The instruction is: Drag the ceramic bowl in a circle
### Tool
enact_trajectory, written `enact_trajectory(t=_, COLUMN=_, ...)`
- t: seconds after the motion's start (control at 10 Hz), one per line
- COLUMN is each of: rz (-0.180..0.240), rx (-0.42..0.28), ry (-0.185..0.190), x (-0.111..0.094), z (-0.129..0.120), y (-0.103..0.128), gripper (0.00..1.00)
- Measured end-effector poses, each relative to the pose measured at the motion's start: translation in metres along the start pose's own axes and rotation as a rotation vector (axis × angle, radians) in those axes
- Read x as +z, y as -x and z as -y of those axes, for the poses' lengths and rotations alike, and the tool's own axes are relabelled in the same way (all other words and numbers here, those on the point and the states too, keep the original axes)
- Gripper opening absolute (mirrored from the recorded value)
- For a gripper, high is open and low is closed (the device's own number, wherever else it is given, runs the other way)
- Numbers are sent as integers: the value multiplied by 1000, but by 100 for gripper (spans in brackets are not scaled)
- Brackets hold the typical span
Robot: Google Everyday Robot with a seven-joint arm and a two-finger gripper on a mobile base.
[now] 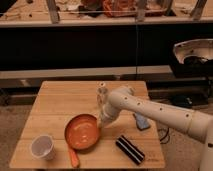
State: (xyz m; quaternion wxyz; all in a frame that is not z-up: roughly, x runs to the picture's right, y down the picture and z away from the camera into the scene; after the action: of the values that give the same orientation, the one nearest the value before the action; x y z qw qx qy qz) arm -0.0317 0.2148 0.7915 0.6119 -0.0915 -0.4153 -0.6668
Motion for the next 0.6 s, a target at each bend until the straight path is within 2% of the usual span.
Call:
enact_trajectory(t=0.4, rz=40, rx=-58, ry=-6, x=6, z=18, y=5, gripper=0)
enact_trajectory(t=0.6, rz=58, rx=-82, ry=-10, x=15, z=41, y=0, gripper=0)
